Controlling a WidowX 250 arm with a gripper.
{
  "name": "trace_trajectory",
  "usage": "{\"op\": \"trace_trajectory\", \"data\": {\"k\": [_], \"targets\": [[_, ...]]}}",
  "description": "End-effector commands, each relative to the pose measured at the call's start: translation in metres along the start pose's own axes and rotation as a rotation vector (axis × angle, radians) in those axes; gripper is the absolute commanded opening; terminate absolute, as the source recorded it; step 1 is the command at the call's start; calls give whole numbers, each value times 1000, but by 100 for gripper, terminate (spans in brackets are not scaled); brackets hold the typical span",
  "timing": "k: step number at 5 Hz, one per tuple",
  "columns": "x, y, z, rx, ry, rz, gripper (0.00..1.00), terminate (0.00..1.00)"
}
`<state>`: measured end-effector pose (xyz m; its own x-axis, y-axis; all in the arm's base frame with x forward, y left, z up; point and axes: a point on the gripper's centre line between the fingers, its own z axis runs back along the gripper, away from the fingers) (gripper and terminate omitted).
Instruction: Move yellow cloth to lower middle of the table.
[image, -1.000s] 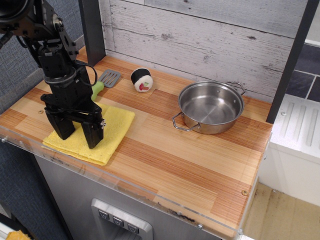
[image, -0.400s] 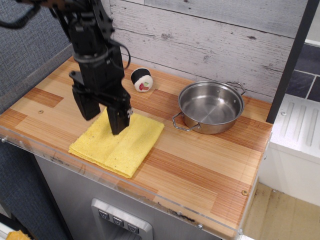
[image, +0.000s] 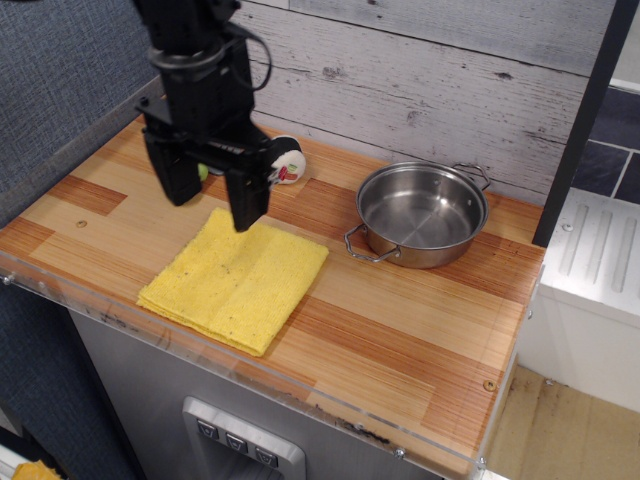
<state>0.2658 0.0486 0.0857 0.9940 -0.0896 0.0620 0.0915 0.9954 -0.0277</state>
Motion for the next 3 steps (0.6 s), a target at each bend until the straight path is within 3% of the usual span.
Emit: {"op": "trace_trajectory", "data": {"k": [1,2,3], "targets": [[14,-10,28,33,-114,7,100,0],[14,-10,28,33,-114,7,100,0],[14,-10,28,33,-114,7,100,100]]}}
